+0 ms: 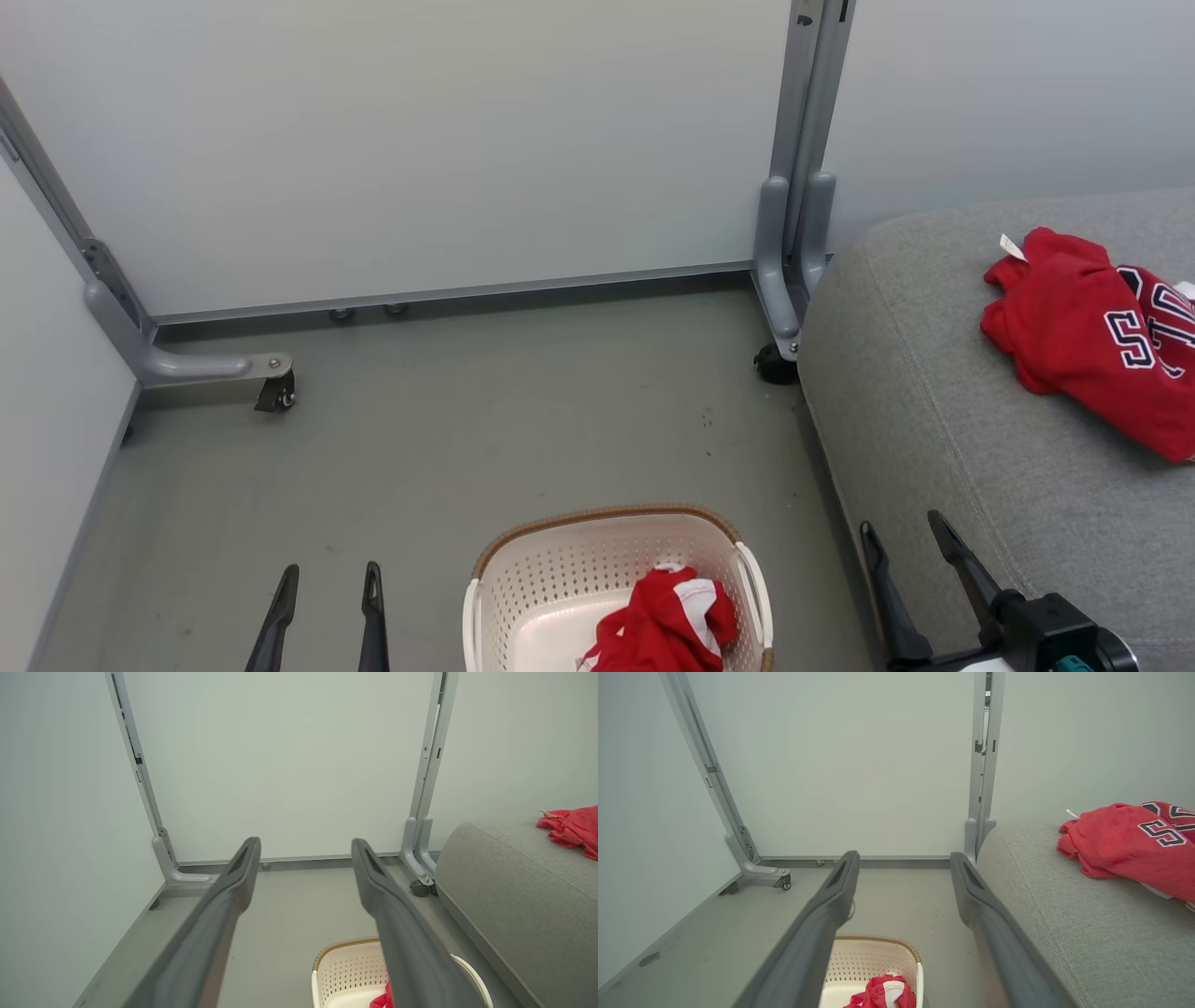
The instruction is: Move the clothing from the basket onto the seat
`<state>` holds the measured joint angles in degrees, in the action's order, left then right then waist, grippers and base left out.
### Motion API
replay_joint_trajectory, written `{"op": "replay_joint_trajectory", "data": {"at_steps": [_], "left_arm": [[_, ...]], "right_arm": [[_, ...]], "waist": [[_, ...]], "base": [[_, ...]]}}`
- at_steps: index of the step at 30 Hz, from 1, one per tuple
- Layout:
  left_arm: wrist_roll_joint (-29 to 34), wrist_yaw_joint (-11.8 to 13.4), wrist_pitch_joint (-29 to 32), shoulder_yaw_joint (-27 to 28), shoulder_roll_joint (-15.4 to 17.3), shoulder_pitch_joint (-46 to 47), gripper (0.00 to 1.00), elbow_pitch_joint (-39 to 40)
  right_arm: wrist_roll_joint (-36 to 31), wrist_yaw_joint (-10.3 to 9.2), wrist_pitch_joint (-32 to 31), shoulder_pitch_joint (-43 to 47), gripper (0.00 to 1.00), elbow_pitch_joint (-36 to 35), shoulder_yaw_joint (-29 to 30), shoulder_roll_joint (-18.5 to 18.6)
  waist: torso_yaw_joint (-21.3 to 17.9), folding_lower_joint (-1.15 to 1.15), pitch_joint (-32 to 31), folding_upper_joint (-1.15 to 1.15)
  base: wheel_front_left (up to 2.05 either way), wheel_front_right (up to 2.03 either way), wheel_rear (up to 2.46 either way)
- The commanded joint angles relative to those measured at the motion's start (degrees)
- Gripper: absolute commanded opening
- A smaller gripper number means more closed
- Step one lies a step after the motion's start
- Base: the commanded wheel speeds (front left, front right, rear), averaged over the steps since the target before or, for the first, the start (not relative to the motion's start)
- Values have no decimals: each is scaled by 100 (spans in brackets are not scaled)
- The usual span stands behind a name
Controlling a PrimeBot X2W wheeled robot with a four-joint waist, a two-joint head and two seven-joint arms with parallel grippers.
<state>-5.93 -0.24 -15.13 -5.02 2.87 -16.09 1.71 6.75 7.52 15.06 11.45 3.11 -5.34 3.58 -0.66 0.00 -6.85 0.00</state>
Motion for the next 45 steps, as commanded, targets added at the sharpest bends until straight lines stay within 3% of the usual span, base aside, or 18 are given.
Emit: {"op": "replay_joint_trajectory", "data": {"at_steps": [1,13,17,22,28,37,45], "left_arm": [[22,18,-2,2,6,57,100,22],[-171,-295,-2,-252,8,264,100,-362],[-79,-359,-2,-444,7,549,100,-661],[296,-544,-2,-783,40,1312,100,-1208],[525,-708,-2,-1483,292,2680,100,-2235],[389,-723,-2,-2762,547,4614,100,-3712],[384,-724,-1,-3888,500,6137,100,-5476]], "right_arm": [[-6,-6,16,-53,100,19,-7,23],[-23,-6,16,-182,100,-53,214,86],[-51,-6,17,-325,100,-120,239,170],[-34,-6,16,-725,100,-319,444,194],[-36,-6,16,-1240,100,-552,638,165],[-102,-6,16,-1719,100,-933,863,148],[-11,-6,16,-2179,100,-1434,1113,158]], "waist": [[-5,0,10,0],[-233,0,472,0],[-383,0,819,0],[-571,0,1695,0],[-708,0,2742,0],[-880,0,3851,0],[-1115,0,4786,0]], "base": [[0,0,0],[0,0,0],[0,0,0],[0,0,0],[0,0,0],[0,0,0],[0,0,0]]}}
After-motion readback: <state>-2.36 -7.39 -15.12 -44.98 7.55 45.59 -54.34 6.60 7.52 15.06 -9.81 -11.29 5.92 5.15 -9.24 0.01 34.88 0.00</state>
